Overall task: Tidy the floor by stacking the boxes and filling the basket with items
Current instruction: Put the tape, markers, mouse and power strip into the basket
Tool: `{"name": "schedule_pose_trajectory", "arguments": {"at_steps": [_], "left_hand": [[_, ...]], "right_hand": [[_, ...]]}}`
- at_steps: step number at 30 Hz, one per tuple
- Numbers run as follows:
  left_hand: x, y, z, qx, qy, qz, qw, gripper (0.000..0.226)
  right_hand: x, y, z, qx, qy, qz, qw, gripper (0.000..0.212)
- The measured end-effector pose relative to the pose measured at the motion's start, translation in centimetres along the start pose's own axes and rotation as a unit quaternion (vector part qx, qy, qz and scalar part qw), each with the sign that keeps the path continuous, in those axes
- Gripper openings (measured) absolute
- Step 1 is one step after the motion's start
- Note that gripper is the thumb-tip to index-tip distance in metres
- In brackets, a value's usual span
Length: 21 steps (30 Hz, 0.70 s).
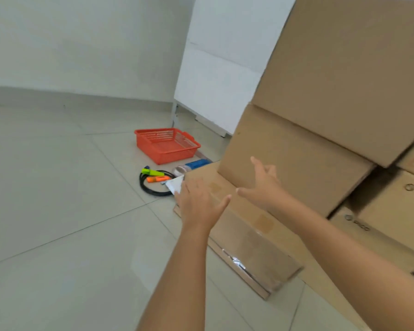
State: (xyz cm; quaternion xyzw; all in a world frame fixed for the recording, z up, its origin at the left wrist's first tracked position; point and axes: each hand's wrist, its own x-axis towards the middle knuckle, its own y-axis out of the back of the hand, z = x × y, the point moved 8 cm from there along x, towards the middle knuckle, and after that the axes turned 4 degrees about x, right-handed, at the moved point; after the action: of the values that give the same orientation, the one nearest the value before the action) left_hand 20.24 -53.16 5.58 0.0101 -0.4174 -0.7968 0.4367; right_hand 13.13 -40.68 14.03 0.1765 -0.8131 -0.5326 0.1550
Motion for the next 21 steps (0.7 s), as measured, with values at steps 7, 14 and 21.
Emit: {"name": "schedule_pose_trajectory", "arguments": {"at_steps": [7,14,21], "left_hand": [[2.4,5.4,-5.2,-0.082,-0.05,0.024,0.995,0.081],[3.1,7.7,-12.2,0.033,0.051,-0.041,0.997,0.02],[9.9,3.3,-9.1,0.163,0.07,-0.109,0.978,0.022]], "right_hand": [[6.6,-3.9,-5.0,0.105,0.061,0.003,0.993,0.074],[14.7,-5.3,-9.0,0.192,0.114,0.065,0.973,0.017],[21.7,-12.7,-3.5,0.343,-0.006,-0.142,0.929,0.031]]}}
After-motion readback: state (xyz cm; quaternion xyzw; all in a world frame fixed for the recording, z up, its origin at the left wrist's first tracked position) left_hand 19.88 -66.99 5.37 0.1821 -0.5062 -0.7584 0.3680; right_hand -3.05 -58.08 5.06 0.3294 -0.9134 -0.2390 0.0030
